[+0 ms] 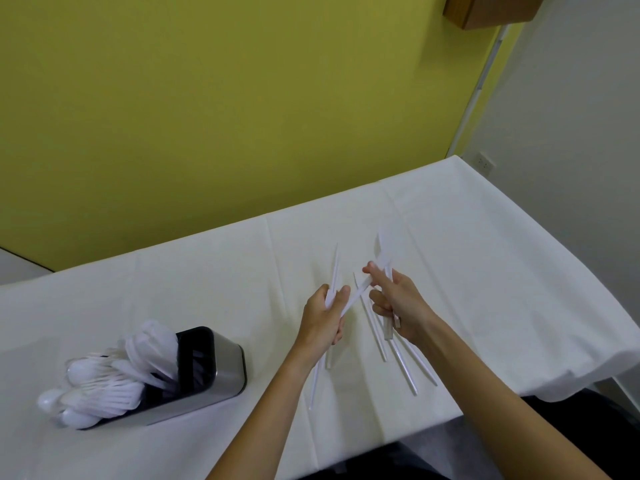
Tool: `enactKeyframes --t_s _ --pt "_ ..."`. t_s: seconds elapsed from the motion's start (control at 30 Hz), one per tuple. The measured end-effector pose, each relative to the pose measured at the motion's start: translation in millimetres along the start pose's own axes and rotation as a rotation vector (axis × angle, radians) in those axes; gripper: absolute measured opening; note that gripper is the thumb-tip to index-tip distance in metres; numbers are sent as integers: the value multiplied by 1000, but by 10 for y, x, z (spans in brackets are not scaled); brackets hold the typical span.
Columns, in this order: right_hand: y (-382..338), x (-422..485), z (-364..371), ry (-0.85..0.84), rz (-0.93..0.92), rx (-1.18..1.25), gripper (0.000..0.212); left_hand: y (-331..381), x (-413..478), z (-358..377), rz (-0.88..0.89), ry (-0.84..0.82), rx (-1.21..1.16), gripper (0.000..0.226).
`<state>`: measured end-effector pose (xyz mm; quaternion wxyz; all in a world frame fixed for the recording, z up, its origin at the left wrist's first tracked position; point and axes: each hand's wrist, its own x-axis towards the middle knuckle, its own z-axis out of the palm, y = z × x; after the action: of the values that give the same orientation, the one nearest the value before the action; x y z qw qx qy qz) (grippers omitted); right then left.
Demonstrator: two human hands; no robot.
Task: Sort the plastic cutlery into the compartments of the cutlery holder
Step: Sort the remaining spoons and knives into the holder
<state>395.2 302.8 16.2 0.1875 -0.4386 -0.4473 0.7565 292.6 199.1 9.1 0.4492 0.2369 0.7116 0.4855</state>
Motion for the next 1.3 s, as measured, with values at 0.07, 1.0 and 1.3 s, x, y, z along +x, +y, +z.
enactKeyframes --t_s 0.07,1.0,1.3 --pt "-40 0 24 38 -17 10 26 -9 4 9 11 29 38 35" --pt "232 -476 -17 -277 145 -113 23 274 -26 75 -75 234 -161 47" --pt "242 -620 -59 -292 34 -325 35 351 -13 14 90 222 -76 41"
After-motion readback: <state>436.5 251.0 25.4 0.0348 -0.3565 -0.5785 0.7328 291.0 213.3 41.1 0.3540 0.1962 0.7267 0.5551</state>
